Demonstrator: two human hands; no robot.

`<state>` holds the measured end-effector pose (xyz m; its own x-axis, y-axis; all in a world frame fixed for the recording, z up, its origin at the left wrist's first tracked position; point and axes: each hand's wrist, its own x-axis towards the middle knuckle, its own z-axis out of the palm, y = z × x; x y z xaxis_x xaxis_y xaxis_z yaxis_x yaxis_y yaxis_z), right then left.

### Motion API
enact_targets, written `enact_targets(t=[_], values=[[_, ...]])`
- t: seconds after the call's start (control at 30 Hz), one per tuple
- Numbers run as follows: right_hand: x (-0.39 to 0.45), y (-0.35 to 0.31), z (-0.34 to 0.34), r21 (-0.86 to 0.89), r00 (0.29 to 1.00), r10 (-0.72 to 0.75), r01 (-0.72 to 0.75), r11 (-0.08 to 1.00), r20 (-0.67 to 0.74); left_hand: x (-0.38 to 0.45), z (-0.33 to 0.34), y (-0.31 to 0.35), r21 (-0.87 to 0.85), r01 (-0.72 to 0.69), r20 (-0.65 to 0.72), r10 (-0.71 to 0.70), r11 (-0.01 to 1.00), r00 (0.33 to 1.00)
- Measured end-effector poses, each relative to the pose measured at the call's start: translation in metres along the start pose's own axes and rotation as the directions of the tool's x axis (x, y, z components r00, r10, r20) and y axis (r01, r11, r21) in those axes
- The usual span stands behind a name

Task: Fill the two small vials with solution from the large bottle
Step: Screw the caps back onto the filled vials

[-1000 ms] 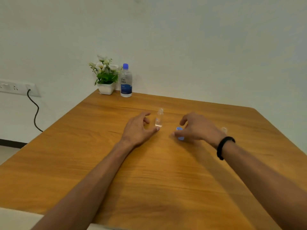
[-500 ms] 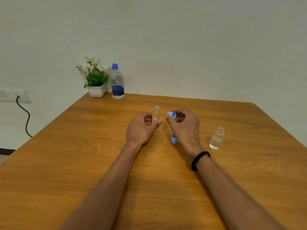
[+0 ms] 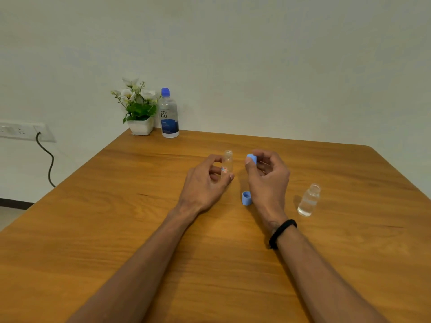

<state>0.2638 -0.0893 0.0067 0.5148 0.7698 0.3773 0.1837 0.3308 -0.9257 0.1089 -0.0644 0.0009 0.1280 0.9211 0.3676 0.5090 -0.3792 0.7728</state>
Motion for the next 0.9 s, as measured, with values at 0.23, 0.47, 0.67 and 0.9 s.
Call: enact_targets(t=[0.23,0.47,0.67,0.9], values=[[0.005,-0.01,-0.001,0.419,0.969,0.246,-0.239,0.876,0.037,-0.003,0.001,-0.002,0.016,-0.058,0.011,0.058,0.998,0.998],[0.003,-0.013,-0.004,0.309,0.978,0.164,-0.196,0.931,0.125,-0.005,0.0,0.0,0.087,-0.139,0.048,0.135,0.986,0.99],[0.006,-0.013,-0.007,0.218,0.98,0.115,-0.15,0.964,0.165,-0.005,0.002,0.0,0.097,-0.158,0.056,0.153,0.983,0.987],[0.004,-0.016,-0.008,0.068,0.988,0.011,-0.022,0.997,0.154,-0.008,0.002,0.001,0.127,-0.212,0.039,0.208,0.969,0.977]])
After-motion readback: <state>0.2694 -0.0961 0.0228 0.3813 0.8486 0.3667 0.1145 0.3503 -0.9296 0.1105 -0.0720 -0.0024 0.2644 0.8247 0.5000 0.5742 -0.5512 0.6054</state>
